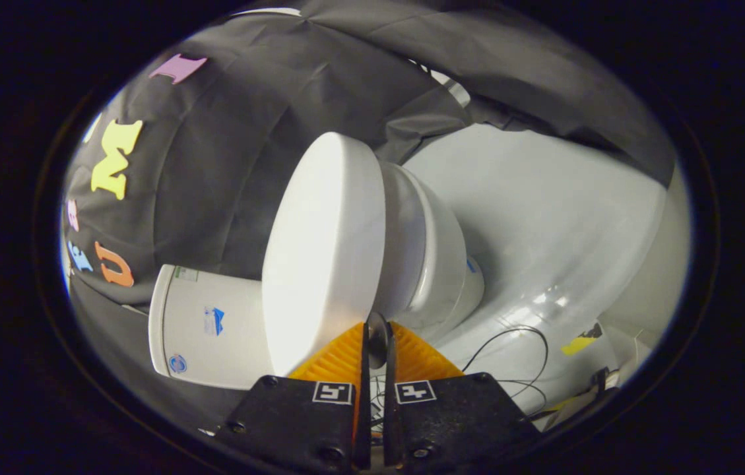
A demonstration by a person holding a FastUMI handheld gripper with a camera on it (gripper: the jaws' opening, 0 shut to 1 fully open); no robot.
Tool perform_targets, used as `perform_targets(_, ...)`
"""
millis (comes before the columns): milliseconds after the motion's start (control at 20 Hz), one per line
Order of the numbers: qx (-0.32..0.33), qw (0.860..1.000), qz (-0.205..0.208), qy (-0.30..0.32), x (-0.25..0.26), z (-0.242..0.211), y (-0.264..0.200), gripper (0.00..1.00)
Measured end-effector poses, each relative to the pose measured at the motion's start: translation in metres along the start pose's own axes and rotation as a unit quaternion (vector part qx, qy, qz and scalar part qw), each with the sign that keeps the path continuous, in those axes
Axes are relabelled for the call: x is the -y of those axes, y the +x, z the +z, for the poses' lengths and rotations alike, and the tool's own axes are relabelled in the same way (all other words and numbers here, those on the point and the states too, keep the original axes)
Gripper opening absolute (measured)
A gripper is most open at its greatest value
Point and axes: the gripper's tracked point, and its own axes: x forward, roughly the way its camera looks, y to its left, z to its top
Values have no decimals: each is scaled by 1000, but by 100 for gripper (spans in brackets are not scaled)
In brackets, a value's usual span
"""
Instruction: Open the toilet lid.
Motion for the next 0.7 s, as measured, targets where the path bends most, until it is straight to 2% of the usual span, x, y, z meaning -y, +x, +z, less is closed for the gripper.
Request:
perform_targets(200, 17, 999, 31, -4, -18, 5, -9, 6)
perform_targets(700, 41, 997, 34, -54, -57, 7, -31, 6)
